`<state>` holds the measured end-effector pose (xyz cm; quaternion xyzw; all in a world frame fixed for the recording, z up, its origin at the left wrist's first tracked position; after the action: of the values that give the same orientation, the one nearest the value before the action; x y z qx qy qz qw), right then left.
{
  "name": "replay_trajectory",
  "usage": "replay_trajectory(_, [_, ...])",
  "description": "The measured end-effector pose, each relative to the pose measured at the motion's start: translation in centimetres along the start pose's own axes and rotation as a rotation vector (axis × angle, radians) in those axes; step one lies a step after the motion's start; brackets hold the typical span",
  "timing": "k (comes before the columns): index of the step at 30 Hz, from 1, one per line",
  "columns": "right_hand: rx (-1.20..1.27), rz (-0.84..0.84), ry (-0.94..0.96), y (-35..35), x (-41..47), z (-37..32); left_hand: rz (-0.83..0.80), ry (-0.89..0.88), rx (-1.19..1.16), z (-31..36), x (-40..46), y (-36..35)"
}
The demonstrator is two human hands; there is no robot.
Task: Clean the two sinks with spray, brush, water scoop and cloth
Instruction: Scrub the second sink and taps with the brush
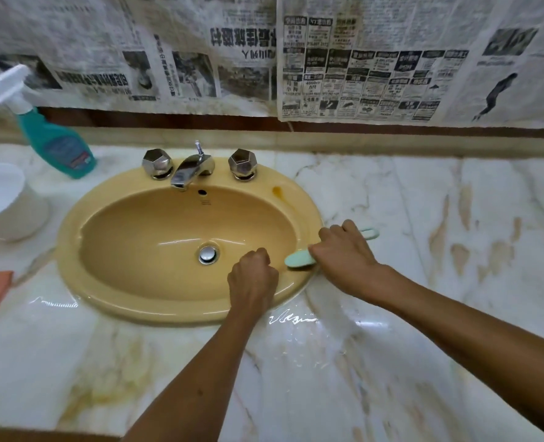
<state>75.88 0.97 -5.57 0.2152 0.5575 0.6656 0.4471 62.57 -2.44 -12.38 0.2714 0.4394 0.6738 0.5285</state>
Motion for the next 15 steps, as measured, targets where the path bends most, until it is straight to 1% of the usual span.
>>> replay_trajectory(1, [0.0, -0.008, 0.081, 0.0, -0.4, -0.7, 0.025, 0.021, -0.015, -0.3, 0.0, 0.3])
replay_trajectory(2, [0.005, -0.02, 0.115, 0.0, -0.1, -0.6, 0.035, 0.039, -0.024, -0.4, -0.1, 0.4])
replay_trajectory(3, [0.021, -0.042, 0.097, 0.2, 0.9, 0.1, 0.034, 0.049, -0.028, -0.5, -0.1, 0.5])
replay_trajectory(5, [0.058, -0.063, -0.021, 0.7, 3.2, 2.7, 0.031, 0.053, -0.027, -0.4, -0.1, 0.5])
replay_trajectory(7, [0.044, -0.051, -0.06, 0.9, 3.5, 3.0, 0.024, 0.049, -0.027, -0.3, -0.2, 0.4])
replay_trajectory(8, [0.024, -0.043, -0.024, 0.7, 3.1, 1.9, 0.021, 0.045, -0.028, -0.3, -0.2, 0.4])
replay_trajectory(11, [-0.047, 0.005, 0.192, 0.1, 0.1, -2.4, 0.009, 0.031, -0.033, -0.2, 0.0, 0.1])
replay_trajectory(12, [-0.022, -0.009, 0.178, -0.1, -0.1, -2.0, 0.002, 0.026, -0.039, -0.2, 0.0, 0.0])
replay_trajectory(13, [0.043, -0.026, 0.11, -0.2, 0.4, -0.6, -0.006, 0.023, -0.045, -0.2, 0.0, -0.1])
replay_trajectory(15, [0.192, -0.08, -0.129, -1.2, 1.9, 4.1, -0.016, 0.019, -0.057, -0.2, 0.0, -0.3])
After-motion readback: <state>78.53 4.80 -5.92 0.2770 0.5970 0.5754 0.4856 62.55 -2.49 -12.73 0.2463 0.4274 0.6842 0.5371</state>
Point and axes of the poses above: each hand's wrist, its own x-axis towards the middle knuckle, its own y-axis out of the back of the hand, z = x × y, the point moved 10 cm from there along x, towards the middle knuckle, and after that the axes turned 7 degrees about -y, right-handed, at the moved point
